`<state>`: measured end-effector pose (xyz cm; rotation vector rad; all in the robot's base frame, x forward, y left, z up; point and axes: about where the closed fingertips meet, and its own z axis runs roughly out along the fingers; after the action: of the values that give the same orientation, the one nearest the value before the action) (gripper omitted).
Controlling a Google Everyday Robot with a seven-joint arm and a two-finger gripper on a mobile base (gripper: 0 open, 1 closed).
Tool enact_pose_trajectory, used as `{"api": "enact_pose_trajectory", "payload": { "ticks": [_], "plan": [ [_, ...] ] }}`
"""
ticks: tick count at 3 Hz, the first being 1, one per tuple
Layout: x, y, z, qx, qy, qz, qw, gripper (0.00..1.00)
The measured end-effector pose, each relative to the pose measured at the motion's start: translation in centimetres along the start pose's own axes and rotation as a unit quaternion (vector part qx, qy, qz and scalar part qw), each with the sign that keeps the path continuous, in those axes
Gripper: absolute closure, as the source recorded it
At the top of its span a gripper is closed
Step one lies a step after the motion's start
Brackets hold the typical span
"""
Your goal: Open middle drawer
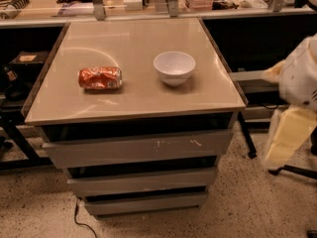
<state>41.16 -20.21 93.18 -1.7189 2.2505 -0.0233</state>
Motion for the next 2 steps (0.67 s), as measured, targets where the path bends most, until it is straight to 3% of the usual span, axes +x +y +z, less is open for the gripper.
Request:
{"api": "enact_pose_trajectory", "payload": {
  "ticks": [1, 2],
  "plan": [
    [0.7, 4.5, 5.8, -0.056, -0.003, 0.014, 0.9983, 0.00],
    [1.5, 6.4, 7.8, -0.081, 0.006, 0.018, 0.9966, 0.00]
  ]
}}
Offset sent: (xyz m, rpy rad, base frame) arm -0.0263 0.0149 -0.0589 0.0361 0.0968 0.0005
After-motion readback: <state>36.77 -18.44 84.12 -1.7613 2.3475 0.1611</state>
